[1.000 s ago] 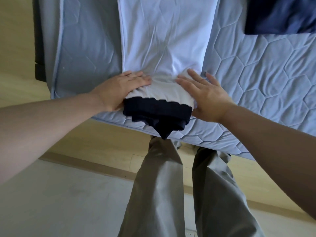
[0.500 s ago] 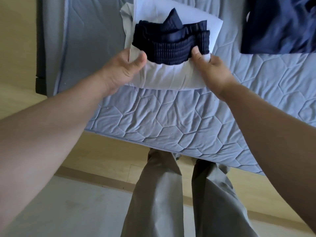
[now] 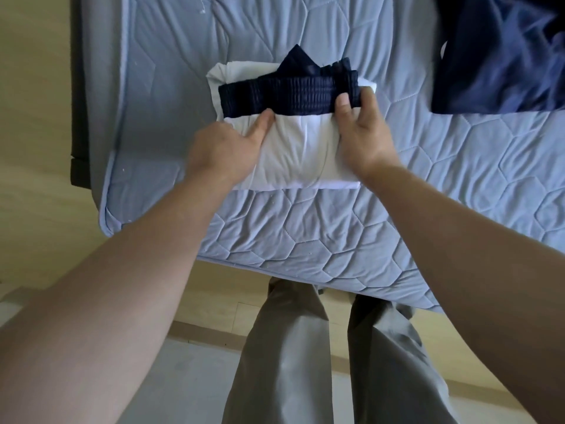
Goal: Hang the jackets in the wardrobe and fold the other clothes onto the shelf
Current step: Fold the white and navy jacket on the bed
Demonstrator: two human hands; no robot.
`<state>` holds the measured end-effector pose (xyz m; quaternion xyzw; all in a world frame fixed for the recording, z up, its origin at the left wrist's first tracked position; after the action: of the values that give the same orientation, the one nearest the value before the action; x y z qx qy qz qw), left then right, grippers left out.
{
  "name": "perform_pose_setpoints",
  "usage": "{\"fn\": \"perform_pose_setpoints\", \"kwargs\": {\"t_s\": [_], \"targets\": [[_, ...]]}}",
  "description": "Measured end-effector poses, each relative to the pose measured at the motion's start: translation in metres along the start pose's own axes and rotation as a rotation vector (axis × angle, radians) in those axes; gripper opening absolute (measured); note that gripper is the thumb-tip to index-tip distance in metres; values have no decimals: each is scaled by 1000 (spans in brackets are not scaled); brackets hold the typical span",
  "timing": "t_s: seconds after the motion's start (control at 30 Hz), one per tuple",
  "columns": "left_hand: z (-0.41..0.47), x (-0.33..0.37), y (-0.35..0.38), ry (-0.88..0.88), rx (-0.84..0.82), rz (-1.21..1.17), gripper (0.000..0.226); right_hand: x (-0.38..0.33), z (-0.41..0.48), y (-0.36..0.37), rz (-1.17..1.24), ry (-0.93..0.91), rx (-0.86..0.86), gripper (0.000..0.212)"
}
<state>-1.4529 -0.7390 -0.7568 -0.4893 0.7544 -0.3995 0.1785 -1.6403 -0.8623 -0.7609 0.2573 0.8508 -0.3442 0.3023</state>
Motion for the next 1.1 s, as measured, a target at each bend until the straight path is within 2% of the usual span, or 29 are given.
{"fn": "perform_pose_setpoints", "kwargs": {"t_s": [0.13, 0.17, 0.23, 0.3, 0.37, 0.43, 0.5, 0.57, 0.67, 0.8, 0.9, 0.97, 1.03, 1.1], "targets": [[2, 5, 0, -38, -56, -70, 95, 3, -2, 12, -140, -36, 257, 33], [3, 8, -2, -48, -37, -81, 96, 6, -1, 15, -159, -2, 299, 35], [4, 14, -10, -6, 100, -43, 99, 13, 3, 20, -142, 67, 323, 37], [10, 22, -22, 220, 280, 49, 107, 17, 4, 20, -136, 46, 324, 34], [22, 36, -36, 527, 336, 196, 114, 16, 2, 15, -135, -53, 307, 37], [38, 51, -42, 754, 159, 298, 120, 11, -3, 9, -187, -162, 235, 52], [49, 63, -44, 832, -46, 415, 125, 7, -6, 4, -279, -206, 167, 62], [53, 68, -47, 822, -122, 528, 128, 2, -8, -2, -297, -196, 108, 61], [49, 68, -55, 870, -83, 632, 118, -8, -10, -10, -239, -264, 5, 53], [39, 49, -58, 891, -46, 713, 100, -26, 0, -14, -393, -292, -194, 36], [37, 30, -48, 838, -52, 625, 78, -33, 14, -20, -568, -306, -103, 25], [40, 26, -42, 774, -106, 563, 66, -36, 21, -16, -664, -260, -79, 24], [46, 32, -37, 720, -159, 564, 65, -39, 29, -4, -824, -249, -78, 28], [53, 43, -33, 678, -193, 608, 69, -43, 38, 5, -919, -213, -80, 54]]}}
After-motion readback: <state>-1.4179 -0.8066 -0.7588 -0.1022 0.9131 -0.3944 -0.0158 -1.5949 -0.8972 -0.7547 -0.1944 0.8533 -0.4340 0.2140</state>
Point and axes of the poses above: each hand's wrist, its own z-axis towards the middle knuckle, its own y-axis out of the palm, x = y × z, the point moved 2 cm from there along z, towards the middle knuckle, and after that the axes turned 3 degrees about -y, right-handed, at the moved point
